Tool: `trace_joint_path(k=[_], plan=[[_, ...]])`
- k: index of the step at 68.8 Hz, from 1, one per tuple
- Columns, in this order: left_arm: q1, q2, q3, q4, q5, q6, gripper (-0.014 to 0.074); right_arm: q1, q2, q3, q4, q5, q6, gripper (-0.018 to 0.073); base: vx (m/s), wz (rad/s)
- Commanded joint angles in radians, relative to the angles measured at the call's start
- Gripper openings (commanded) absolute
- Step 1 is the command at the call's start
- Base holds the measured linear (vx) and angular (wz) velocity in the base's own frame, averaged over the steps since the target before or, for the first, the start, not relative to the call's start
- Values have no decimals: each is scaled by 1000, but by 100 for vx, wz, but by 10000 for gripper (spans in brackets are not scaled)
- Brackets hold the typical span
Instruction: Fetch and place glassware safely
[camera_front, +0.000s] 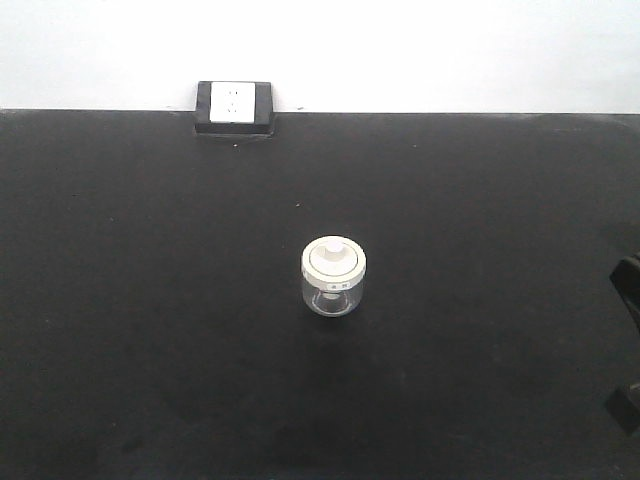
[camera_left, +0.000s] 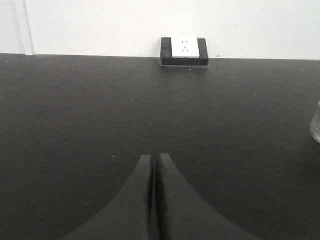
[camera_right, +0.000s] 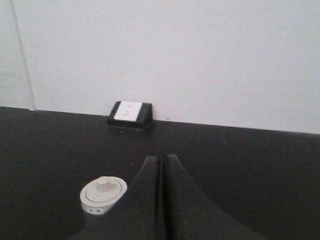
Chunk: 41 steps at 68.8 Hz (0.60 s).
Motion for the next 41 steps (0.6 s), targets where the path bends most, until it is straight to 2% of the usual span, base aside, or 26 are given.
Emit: trace_joint_path(k=[1, 6, 10, 14, 27, 41], plan=[[-6, -11, 31, -2, -70, -7, 2, -56, 28, -28, 218, -16, -213, -3, 0, 0], [-6, -11, 31, -2, -70, -7, 2, -106, 30, -28, 356, 8, -353, -3, 0, 0], [-6, -11, 31, -2, -70, -7, 2, -133, 29, -28, 412, 29, -430, -3, 0, 0], [-6, -11, 31, -2, -70, -7, 2, -150, 17, -28, 428, 66, -476, -3, 0, 0], [-6, -11, 31, -2, -70, -7, 2, -188, -69, -25, 398, 217, -493, -3, 0, 0], [-6, -11, 31, -2, -70, -7, 2, -289, -171, -12, 393, 317, -493, -3, 0, 0]])
